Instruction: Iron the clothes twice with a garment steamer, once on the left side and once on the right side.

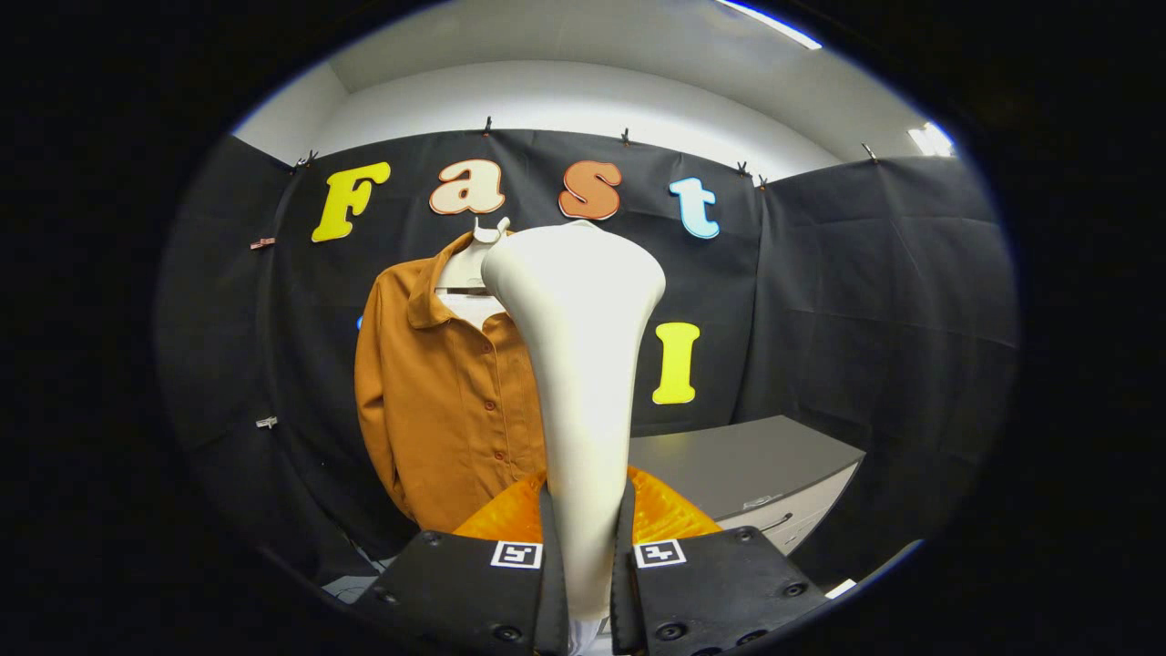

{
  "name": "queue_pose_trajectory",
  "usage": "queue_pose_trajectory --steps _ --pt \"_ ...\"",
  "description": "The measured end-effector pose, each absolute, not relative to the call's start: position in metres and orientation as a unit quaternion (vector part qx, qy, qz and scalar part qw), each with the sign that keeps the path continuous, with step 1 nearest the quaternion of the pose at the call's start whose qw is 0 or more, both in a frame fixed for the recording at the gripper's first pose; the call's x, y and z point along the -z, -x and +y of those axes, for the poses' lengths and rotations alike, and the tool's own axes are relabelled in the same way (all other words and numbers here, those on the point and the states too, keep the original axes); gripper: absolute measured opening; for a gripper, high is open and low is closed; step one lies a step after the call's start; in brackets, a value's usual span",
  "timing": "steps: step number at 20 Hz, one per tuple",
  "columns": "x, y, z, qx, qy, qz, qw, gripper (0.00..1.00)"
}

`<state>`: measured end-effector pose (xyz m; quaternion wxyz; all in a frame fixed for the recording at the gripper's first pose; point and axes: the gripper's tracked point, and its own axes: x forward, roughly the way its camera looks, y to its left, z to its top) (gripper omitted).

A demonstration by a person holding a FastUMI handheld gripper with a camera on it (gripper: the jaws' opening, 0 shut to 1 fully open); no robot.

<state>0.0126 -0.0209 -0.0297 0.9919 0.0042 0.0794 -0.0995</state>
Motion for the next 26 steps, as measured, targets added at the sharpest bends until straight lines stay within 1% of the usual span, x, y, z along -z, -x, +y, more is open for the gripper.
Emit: queue_pose_trajectory --steps 26 --pt "0.034 -0.011 -0.035 0.104 -0.008 0.083 0.991 0.22"
